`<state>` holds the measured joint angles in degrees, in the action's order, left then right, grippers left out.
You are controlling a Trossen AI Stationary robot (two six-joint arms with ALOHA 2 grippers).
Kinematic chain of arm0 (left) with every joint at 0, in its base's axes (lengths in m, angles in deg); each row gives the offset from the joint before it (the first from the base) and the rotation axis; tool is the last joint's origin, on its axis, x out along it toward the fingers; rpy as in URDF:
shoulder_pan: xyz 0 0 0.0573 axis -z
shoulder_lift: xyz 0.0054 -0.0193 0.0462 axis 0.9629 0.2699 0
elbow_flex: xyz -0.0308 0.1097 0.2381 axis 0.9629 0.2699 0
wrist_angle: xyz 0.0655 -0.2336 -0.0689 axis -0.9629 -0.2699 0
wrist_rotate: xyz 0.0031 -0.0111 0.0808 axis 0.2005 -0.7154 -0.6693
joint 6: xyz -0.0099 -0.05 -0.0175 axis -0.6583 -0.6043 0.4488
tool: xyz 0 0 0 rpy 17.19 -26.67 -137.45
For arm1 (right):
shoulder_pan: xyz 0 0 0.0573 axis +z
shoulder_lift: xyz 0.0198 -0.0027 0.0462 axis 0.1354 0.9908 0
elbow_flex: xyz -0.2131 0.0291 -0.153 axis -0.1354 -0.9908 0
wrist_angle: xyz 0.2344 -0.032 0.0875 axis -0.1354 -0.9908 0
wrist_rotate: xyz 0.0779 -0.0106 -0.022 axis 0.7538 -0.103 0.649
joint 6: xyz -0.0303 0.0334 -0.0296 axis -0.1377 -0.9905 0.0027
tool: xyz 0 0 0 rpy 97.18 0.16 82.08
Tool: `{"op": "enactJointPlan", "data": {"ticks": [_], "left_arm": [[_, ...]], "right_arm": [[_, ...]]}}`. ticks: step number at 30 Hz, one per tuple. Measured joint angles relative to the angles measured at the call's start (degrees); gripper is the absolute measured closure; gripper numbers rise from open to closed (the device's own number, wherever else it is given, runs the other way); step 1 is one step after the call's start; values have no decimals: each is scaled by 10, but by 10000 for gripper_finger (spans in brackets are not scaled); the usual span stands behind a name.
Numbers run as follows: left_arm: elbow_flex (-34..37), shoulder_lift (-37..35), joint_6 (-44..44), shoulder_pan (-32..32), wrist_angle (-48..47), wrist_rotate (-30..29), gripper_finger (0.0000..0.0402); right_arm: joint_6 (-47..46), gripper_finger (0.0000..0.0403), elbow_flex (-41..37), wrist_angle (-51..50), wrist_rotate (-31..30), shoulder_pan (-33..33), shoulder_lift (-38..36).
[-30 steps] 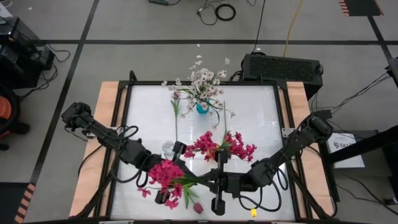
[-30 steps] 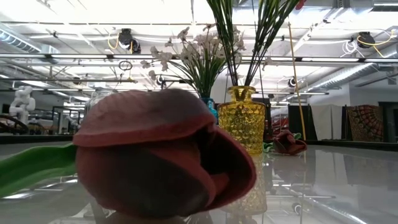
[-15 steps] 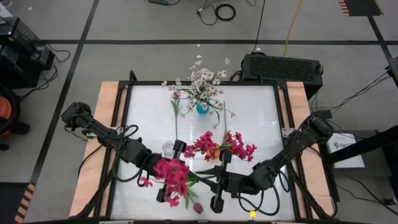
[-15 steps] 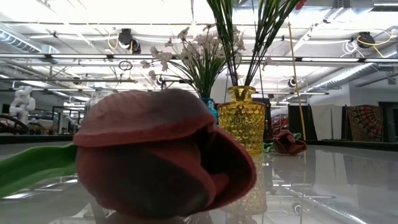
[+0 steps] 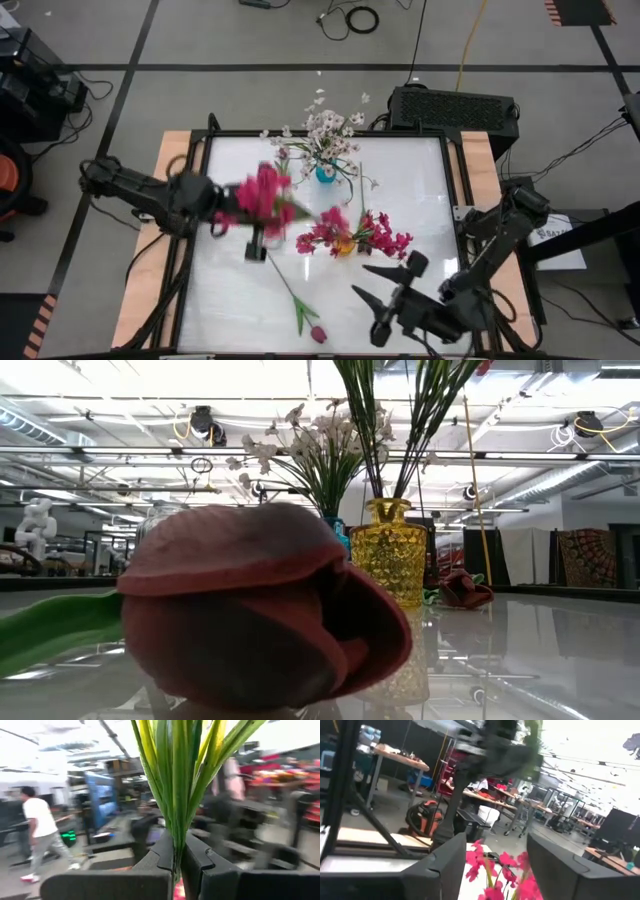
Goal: Sort flowers into vase by color
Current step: Put the pink flowers into the yellow vase
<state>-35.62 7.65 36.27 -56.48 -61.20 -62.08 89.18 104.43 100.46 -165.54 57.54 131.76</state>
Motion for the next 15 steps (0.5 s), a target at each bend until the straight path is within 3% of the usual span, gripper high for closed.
{"op": "enactJointPlan", "data": {"ticks": [3, 10, 15], "left_arm": [[0, -19, -19, -41, -1, 22, 389], [0, -39, -145, -112, 10, 186, 389], [0, -40, -155, -122, 12, 200, 389]], "right_arm": [[13, 193, 0, 0, -9, 16, -1], [31, 197, 0, 7, -11, 26, -4], [33, 199, 0, 8, -11, 23, -4]]}}
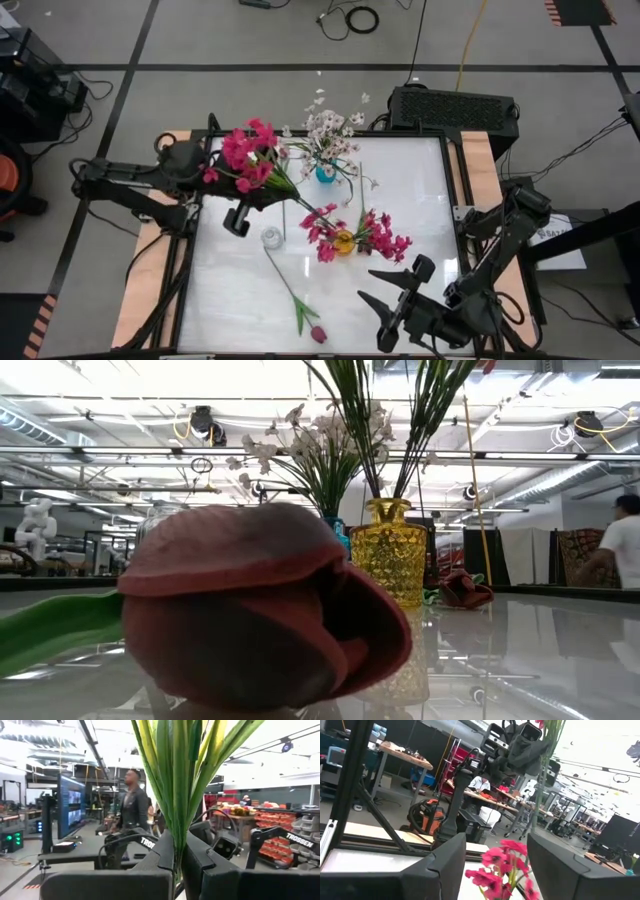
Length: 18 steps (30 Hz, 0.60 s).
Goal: Sort flowers into vase by color
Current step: Put the pink flowers into the yellow vase
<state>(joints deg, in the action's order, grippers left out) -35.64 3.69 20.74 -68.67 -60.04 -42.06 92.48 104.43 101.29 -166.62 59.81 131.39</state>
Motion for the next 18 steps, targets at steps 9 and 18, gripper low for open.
{"op": "enactJointPlan", "data": {"ticks": [9, 18], "left_arm": [[0, -65, 43, -74, -110, -41, 389], [144, -56, 9, -88, -10, -36, 389]], "right_arm": [[2, 200, 0, 0, 0, 2, 0], [8, 200, 0, 5, 3, 1, 0]]}}
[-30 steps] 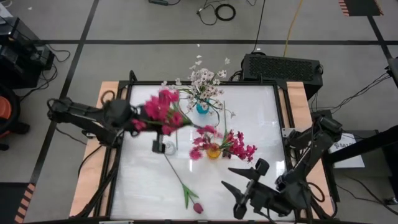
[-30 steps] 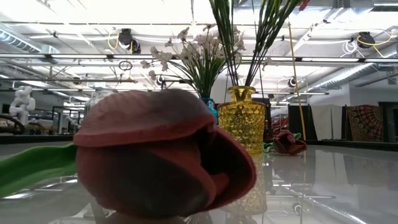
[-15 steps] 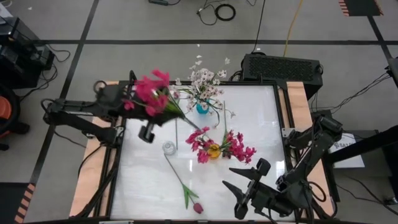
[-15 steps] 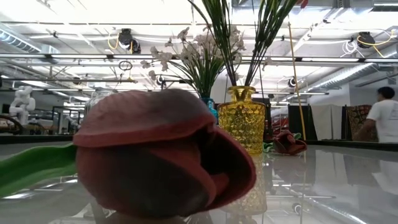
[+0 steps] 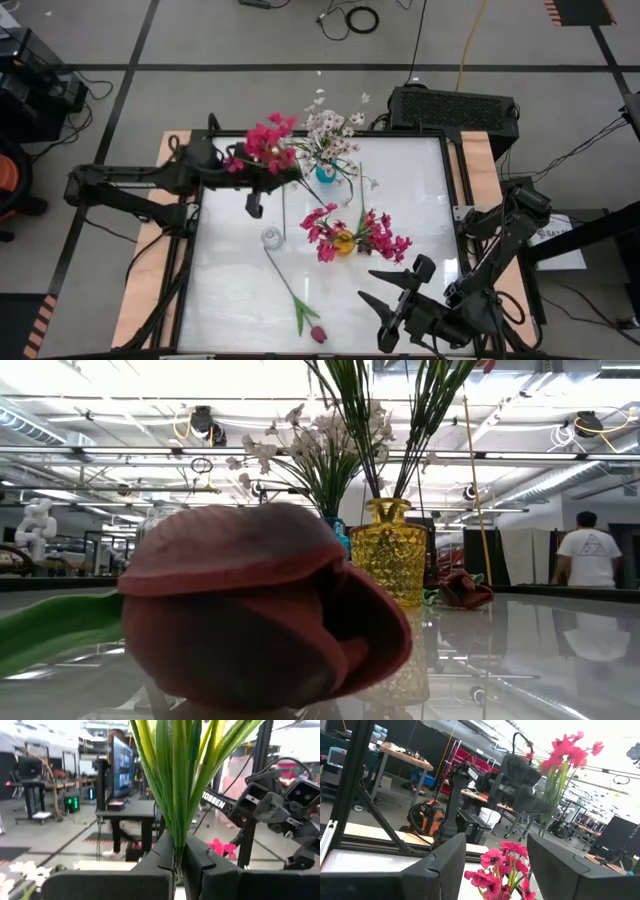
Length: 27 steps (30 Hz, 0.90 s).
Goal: Sort flowers into vase by color
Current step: Put the pink flowers into the yellow vase
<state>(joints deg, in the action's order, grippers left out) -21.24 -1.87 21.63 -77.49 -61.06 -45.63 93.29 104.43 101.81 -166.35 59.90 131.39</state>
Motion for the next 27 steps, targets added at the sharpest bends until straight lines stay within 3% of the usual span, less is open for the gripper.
{"op": "enactJointPlan", "data": {"ticks": [11, 27], "left_arm": [[161, 5, -62, 21, 223, -1, 389], [180, 128, -82, 109, 412, -41, 389]], "right_arm": [[3, 200, 0, 0, 1, 0, 0], [-14, 200, 0, -17, 0, -3, 0]]}}
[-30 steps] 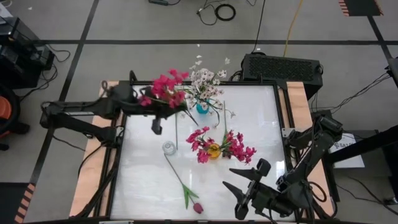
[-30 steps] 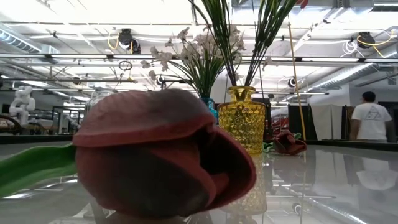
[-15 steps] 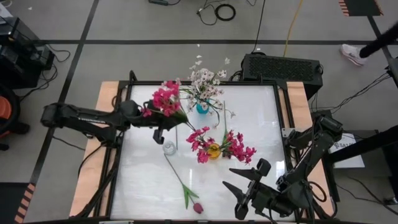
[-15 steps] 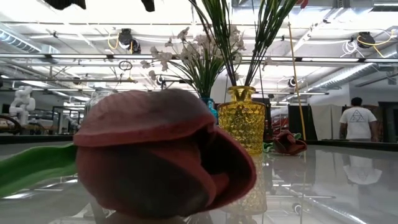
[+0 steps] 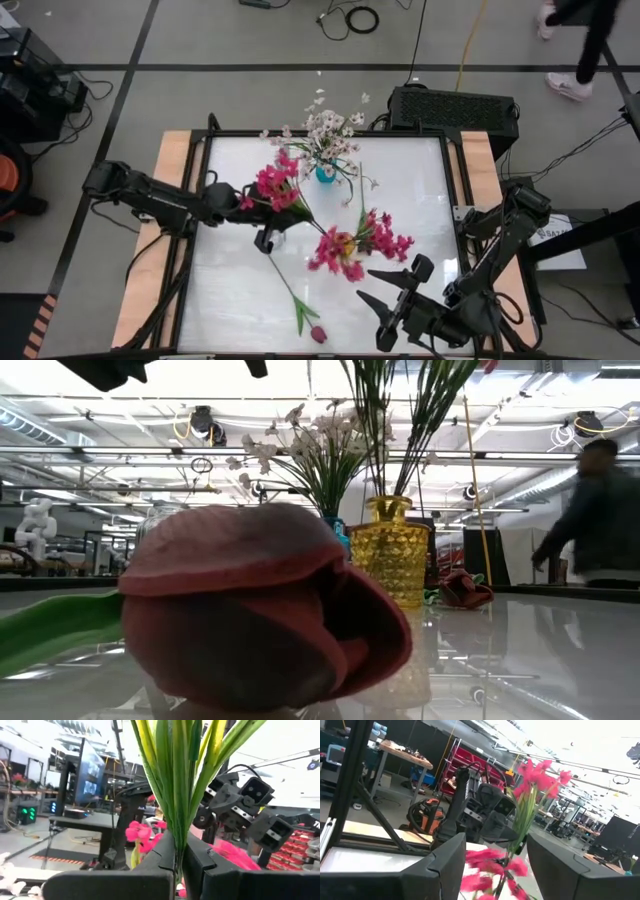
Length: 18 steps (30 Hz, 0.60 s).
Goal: Sort flowers into vase by color
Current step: Put the pink flowers into the yellow vase
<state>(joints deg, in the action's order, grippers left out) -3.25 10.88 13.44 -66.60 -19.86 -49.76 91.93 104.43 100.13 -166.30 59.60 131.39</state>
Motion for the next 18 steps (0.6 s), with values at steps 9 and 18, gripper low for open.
{"op": "enactJointPlan", "data": {"ticks": [9, 18], "left_arm": [[0, -13, 52, 5, -5, -48, 389], [0, 23, 49, 7, -21, -56, 389]], "right_arm": [[-32, 200, 0, -15, -4, 0, 0], [-32, 200, 0, -15, -4, 0, 0]]}}
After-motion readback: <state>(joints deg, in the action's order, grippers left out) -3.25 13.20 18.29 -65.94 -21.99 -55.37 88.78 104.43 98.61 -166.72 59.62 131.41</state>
